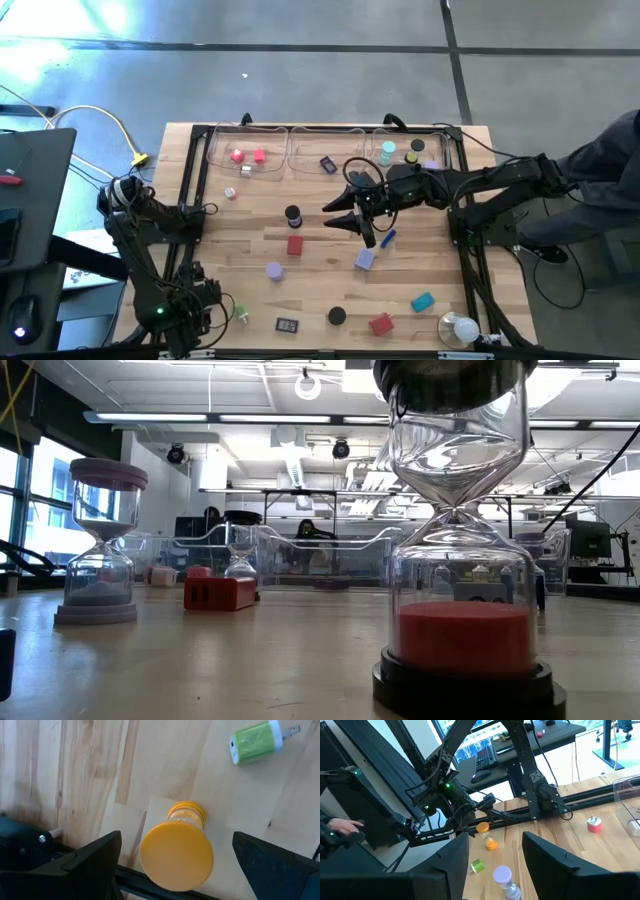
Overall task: Pick & Place Office items
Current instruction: Put the yellow hourglass into the right transparent bin
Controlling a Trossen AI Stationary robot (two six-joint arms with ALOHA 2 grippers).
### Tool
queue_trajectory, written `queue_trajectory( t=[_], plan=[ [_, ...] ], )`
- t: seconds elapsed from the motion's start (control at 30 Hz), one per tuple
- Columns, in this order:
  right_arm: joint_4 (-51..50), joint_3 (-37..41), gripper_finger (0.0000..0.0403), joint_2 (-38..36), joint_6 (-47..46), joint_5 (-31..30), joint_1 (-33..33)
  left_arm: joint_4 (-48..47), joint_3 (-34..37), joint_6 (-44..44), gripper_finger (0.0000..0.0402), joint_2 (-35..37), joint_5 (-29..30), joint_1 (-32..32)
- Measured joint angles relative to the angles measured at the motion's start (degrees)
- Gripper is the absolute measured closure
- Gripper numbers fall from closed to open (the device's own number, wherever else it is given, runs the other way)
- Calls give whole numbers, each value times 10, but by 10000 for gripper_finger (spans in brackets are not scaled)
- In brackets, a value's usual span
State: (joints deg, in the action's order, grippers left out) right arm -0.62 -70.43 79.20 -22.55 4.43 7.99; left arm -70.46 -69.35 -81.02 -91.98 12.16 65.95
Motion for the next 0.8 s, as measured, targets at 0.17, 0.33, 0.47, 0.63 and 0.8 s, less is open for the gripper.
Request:
queue_trajectory(
  t=[0.17,0.33,0.47,0.63,0.8],
  plan=[
    [0,0,229,0,-1,0,0,32,23,7,30,0,6,0],
    [0,0,229,0,-4,0,0,75,45,17,30,0,0,0],
    [0,0,229,0,-4,0,0,79,53,17,31,0,1,0],
    [0,0,229,0,-6,0,0,82,70,17,52,0,0,0],
    [0,0,229,0,-17,0,0,94,86,18,100,0,0,0]
  ],
)
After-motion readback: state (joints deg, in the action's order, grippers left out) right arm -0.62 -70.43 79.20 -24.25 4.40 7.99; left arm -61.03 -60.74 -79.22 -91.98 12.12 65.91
